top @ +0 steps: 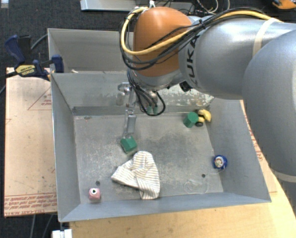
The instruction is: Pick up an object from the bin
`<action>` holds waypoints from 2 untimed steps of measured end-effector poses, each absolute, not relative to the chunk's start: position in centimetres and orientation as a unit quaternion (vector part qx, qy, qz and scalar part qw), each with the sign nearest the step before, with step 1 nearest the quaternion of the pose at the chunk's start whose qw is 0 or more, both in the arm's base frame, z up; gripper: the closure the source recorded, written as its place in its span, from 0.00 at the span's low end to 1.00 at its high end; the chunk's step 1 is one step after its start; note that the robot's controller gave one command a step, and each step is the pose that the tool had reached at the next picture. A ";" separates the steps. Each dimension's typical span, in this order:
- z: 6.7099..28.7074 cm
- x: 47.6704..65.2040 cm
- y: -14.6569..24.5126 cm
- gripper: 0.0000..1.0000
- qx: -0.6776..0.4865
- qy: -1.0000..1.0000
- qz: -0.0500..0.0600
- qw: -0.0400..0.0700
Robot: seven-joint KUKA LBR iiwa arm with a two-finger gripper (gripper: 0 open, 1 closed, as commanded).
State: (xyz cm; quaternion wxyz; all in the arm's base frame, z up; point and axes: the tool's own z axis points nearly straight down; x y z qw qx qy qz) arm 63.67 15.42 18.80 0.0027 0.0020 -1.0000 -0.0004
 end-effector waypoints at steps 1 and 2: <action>19.3 63.8 15.3 0.00 0.000 -1.000 -0.001 -0.001; 12.7 62.0 14.3 0.00 0.040 -0.999 -0.001 -0.001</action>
Offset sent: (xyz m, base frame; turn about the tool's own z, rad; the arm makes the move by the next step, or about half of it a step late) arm -0.0233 -0.0152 -0.0838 -0.1021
